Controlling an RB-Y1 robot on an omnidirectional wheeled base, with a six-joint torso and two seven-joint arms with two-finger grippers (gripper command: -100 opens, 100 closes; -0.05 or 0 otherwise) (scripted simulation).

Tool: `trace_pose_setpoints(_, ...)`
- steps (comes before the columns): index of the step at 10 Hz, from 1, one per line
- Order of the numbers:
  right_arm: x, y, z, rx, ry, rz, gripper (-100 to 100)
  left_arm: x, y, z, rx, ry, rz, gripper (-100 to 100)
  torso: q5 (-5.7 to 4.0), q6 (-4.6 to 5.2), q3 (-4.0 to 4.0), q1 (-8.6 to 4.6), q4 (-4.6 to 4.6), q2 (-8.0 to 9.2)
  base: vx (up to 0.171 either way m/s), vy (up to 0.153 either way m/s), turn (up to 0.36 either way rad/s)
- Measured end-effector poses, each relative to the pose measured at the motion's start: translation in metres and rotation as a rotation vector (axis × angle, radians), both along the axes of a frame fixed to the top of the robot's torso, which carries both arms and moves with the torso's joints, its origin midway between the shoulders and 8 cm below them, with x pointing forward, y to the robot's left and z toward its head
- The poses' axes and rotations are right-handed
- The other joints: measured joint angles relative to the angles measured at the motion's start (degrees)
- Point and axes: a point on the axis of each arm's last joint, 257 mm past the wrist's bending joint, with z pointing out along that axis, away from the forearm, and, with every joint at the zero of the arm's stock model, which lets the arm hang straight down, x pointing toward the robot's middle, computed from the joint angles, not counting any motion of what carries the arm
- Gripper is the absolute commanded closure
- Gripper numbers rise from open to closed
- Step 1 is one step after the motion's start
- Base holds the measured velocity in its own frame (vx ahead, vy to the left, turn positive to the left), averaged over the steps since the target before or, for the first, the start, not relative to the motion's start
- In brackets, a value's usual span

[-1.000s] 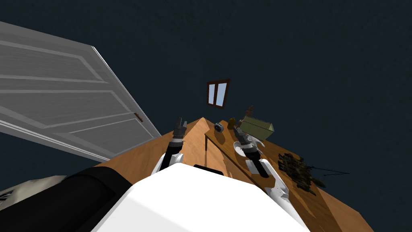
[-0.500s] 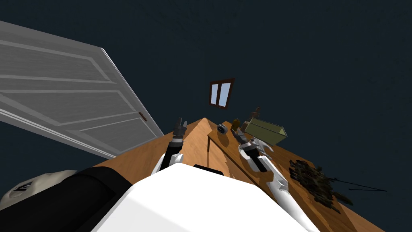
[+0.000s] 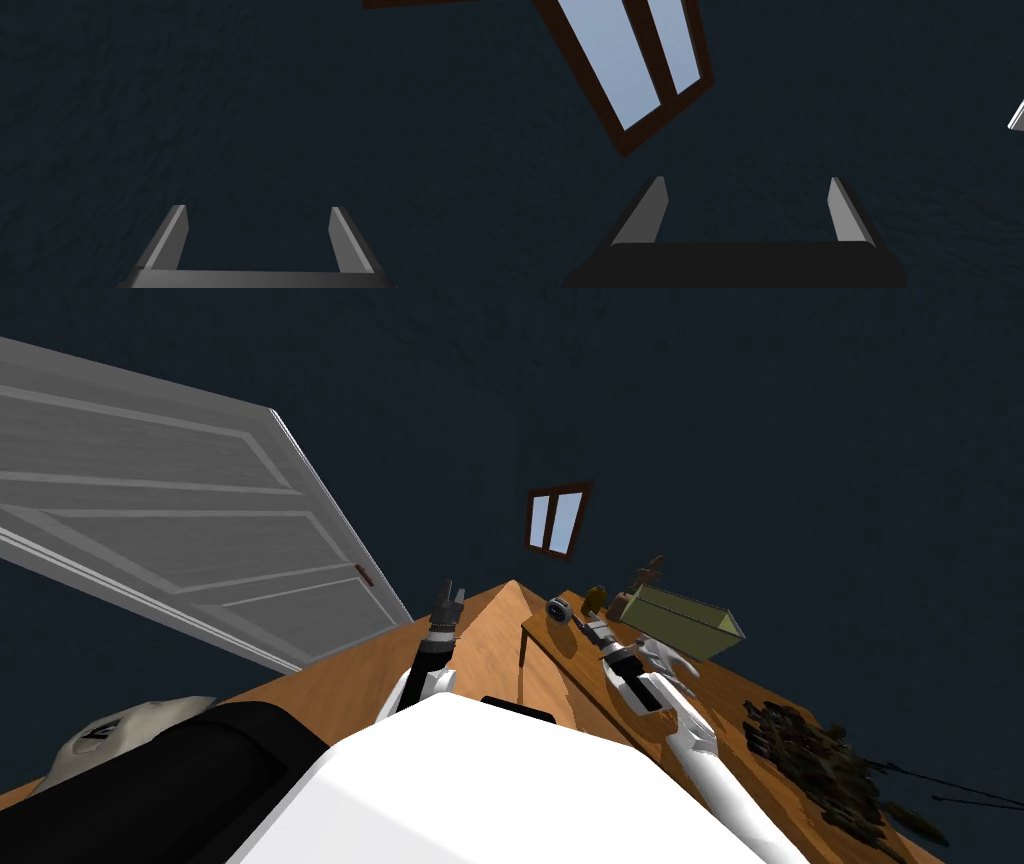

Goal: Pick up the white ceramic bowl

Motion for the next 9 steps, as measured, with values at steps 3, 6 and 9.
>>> trace_pose_setpoints(3,0.006,-0.018,-0.033,-0.132,0.045,-0.016,-100,0.0,0.0,0.0,0.0,0.0,0.0,0,-0.01,-0.02,0.02,-0.01,0.01,0.04,0.007,0.038,0.106)
trace_pose_setpoints(6,0.01,-0.043,-0.073,-0.285,0.104,-0.033,-100,0.0,0.0,0.0,0.0,0.0,0.0,0,-0.02,-0.01,0.04,-0.08,0.02,0.07,-0.002,0.025,0.113)
trace_pose_setpoints(9,0.003,-0.08,-0.118,-0.434,0.189,-0.052,-100,0.0,0.0,0.0,0.0,0.0,0.0,0,-0.02,0.0,0.09,-0.14,0.04,0.16,-0.023,0.012,0.134)
